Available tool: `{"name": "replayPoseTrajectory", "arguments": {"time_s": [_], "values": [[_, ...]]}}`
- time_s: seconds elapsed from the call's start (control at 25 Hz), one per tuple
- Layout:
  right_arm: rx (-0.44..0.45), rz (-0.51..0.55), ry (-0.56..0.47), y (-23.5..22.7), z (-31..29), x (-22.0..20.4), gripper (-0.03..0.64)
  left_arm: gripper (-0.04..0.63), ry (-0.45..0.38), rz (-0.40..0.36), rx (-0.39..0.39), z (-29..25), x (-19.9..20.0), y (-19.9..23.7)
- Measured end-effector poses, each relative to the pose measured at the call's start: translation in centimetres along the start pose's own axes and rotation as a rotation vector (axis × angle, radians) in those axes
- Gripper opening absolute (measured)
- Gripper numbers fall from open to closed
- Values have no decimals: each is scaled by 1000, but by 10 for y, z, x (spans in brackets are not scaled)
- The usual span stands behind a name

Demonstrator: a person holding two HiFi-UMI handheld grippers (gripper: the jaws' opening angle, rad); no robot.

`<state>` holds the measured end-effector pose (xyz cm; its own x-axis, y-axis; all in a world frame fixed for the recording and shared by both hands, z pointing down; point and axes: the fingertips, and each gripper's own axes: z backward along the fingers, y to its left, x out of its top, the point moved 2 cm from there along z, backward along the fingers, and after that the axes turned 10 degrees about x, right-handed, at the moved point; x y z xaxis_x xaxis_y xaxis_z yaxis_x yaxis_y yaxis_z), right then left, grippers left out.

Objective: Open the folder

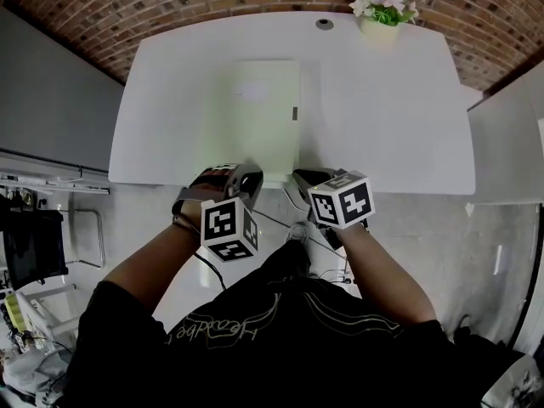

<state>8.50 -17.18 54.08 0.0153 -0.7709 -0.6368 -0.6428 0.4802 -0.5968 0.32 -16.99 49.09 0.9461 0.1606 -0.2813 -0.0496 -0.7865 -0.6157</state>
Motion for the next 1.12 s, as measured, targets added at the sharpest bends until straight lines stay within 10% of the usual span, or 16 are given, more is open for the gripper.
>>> {"name": "replayPoseTrajectory", "arguments": {"time_s": [1.12], "values": [[-91,114,128,18,-14,-2,2,6,-57,181,-1,14,-18,15]]}}
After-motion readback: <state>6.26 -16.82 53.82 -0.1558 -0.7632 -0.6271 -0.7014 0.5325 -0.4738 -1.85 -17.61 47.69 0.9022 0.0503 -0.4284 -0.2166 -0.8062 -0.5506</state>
